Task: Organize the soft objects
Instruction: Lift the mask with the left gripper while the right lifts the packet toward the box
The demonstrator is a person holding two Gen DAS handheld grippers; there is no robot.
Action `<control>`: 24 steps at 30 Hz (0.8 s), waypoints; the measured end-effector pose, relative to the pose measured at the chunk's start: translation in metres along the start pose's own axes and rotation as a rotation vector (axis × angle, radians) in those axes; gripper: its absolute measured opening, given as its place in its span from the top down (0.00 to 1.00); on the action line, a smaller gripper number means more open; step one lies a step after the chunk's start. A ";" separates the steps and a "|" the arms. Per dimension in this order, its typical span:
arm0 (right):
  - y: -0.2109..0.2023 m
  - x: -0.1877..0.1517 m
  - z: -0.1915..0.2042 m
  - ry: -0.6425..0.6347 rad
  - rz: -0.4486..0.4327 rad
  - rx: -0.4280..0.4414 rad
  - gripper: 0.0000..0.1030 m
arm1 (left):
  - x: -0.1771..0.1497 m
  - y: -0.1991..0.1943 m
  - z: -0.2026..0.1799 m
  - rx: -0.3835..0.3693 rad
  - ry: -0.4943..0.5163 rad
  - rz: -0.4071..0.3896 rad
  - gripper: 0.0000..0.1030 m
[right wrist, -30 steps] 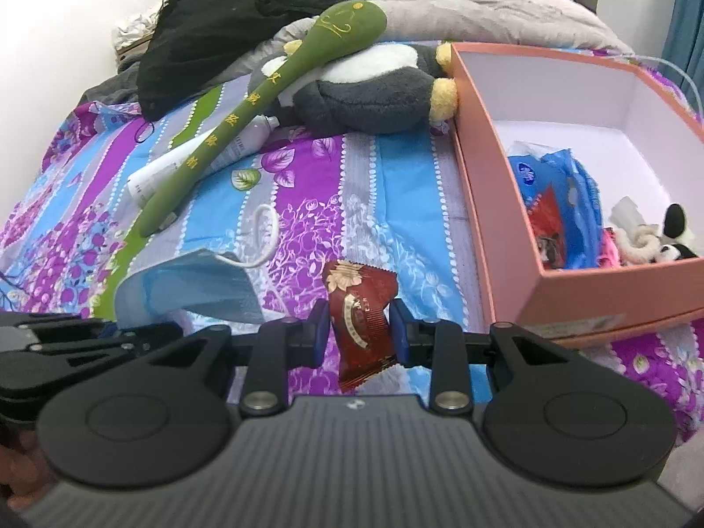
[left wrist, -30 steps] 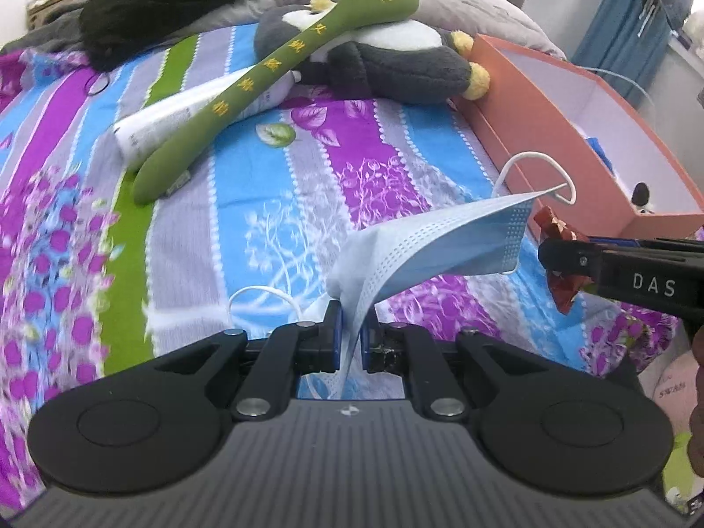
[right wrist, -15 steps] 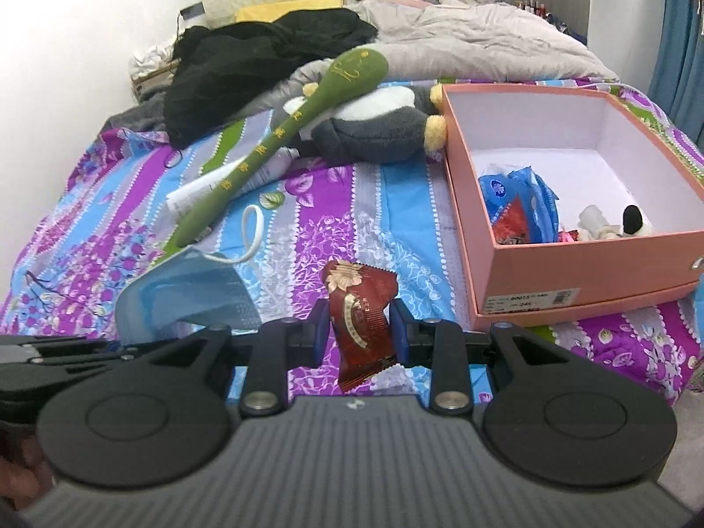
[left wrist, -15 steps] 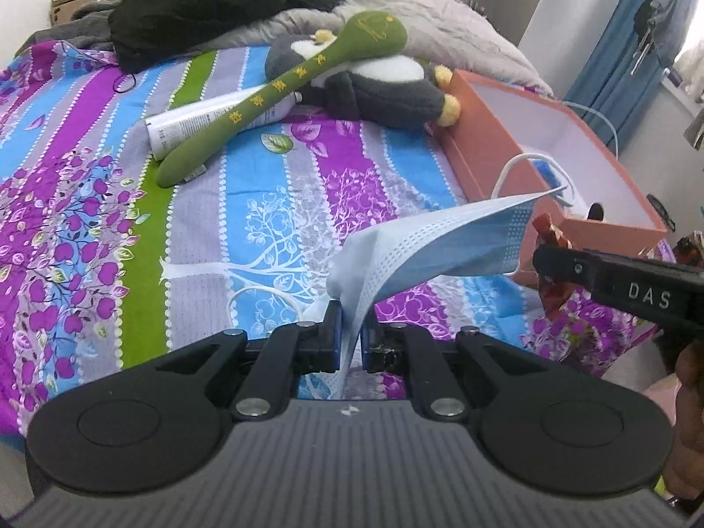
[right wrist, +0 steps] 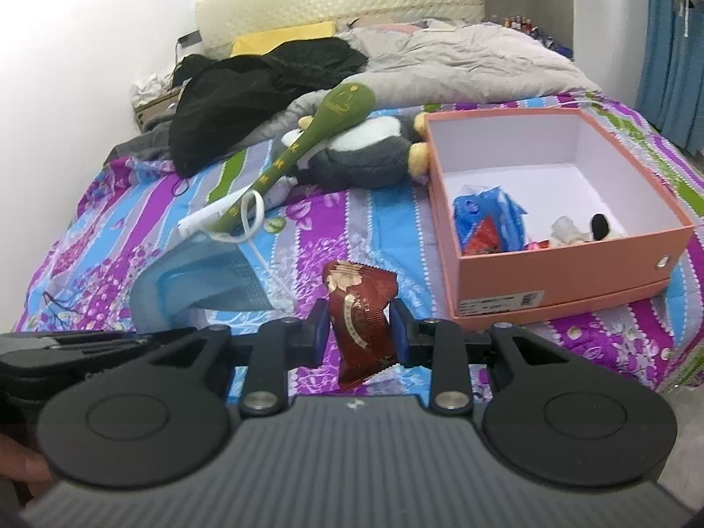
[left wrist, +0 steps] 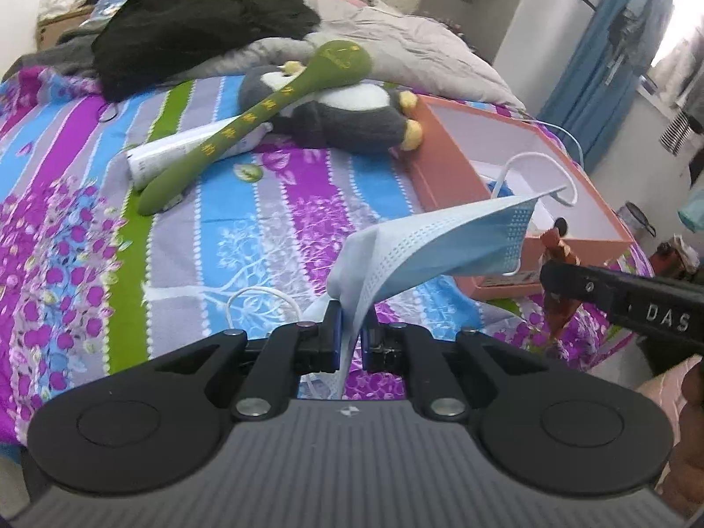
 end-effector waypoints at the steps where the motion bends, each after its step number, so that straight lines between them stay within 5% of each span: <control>1: -0.003 0.000 -0.003 0.005 -0.004 -0.005 0.68 | 0.001 0.001 -0.003 -0.009 0.006 0.002 0.90; 13: -0.024 0.003 -0.051 0.082 -0.028 -0.095 0.68 | 0.016 0.016 -0.063 -0.126 0.120 0.011 0.90; 24: -0.011 0.032 -0.095 0.133 -0.080 -0.124 0.68 | 0.065 0.053 -0.111 -0.191 0.191 0.013 0.90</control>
Point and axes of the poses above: each gripper's, at about its wrist camera, not at the fingertips, and y roughly the way its jaws point, z to its left, x to its top, the point moved 1 cm from there along y, roughly the way its jaws point, and after that the axes turned 1 degree about -y, right-handed, at the moved point
